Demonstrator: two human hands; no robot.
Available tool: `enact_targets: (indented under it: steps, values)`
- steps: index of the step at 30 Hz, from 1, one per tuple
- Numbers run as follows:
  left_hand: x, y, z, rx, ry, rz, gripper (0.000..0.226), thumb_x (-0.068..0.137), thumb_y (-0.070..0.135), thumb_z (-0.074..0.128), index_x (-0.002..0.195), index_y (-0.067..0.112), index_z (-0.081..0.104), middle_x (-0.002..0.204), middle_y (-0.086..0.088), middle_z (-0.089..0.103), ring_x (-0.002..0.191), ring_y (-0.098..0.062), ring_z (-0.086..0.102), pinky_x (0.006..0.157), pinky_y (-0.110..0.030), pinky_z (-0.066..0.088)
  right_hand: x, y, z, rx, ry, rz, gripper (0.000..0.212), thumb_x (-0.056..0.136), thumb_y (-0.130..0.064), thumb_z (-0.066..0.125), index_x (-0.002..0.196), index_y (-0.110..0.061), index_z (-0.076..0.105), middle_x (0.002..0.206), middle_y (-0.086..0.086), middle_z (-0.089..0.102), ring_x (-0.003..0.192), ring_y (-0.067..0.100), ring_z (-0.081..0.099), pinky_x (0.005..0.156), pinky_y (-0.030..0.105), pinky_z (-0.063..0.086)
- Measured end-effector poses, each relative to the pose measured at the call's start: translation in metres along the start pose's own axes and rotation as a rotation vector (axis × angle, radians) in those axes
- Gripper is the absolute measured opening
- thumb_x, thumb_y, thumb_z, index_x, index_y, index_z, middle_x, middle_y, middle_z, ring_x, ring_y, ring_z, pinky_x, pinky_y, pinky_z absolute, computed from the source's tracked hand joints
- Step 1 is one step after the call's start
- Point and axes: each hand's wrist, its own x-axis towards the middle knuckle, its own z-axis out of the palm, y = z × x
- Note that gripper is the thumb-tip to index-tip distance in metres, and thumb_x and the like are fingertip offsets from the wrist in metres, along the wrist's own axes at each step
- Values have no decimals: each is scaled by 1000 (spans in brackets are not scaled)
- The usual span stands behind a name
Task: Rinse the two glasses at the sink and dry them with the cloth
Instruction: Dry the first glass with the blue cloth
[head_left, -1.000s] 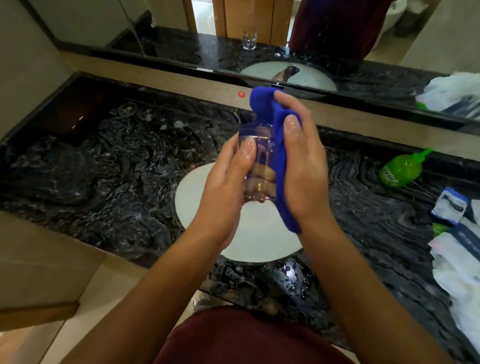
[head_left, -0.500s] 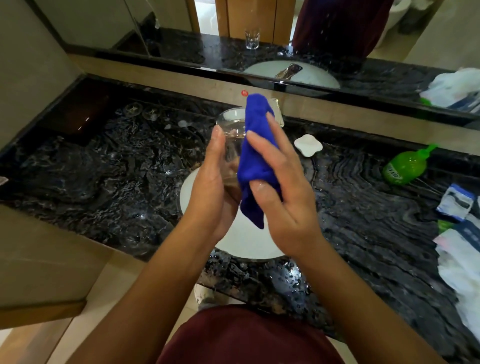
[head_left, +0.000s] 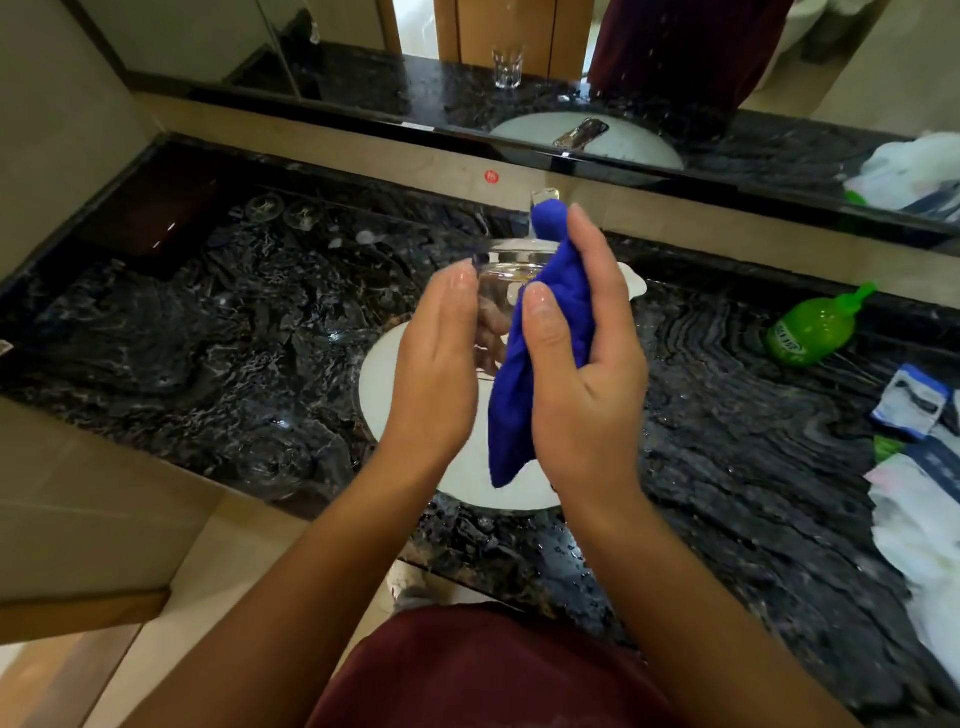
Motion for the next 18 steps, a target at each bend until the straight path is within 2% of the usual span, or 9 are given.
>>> enact_targets:
  steps: [1,3,6,8,10,13,15,18]
  values:
    - [-2,0,1,45,17,35,43,113,38,33,117,9,64,96,-16,71,81,-27,68,71,-31,56,1,1,0,-21,8,-8,50,106,-22,56,154,-20,44,156,-6,50,143,16,49,116,39,44]
    - [-3,-3,1,89,-9,47,45,111,45,34,118,11,63,99,-10,73,89,-25,71,78,-38,60,1,4,2,-96,4,-48,52,105,-21,59,154,-17,44,158,0,48,145,17,48,117,42,43]
    - [-3,-4,4,-89,-81,-120,58,106,59,35,127,14,65,116,-7,76,109,-22,73,95,-44,59,0,7,4,-137,-50,-74,53,104,-23,59,155,-18,43,162,5,44,150,19,41,119,45,40]
    - [-2,1,2,-337,-93,-254,60,107,56,33,132,13,65,123,-12,75,115,-25,72,95,-38,59,-1,8,5,-171,-122,-93,50,105,-27,55,154,-20,45,164,3,40,154,18,34,121,47,37]
    - [1,3,-3,-471,-95,-316,60,109,55,29,134,14,65,127,-12,73,118,-25,70,93,-34,59,-6,9,5,-273,-204,-146,45,105,-28,55,150,-21,53,167,1,36,158,17,24,125,44,31]
    - [4,5,-9,-511,-108,-355,67,107,59,27,135,10,65,125,-14,74,118,-25,71,98,-33,58,-24,14,5,-326,-266,-233,41,104,-26,56,144,-17,59,166,6,37,160,24,17,128,39,24]
    - [3,5,-10,-473,-114,-349,63,106,58,30,129,13,68,120,-11,76,113,-21,73,94,-29,59,-27,15,5,-340,-275,-243,42,104,-27,54,144,-17,59,166,6,36,161,26,15,128,34,20]
    - [-1,3,-6,-473,-145,-312,56,103,54,35,134,17,64,129,-10,73,120,-21,69,96,-30,58,-10,9,2,-347,-260,-230,42,104,-27,54,145,-20,58,167,3,34,159,23,19,127,33,24]
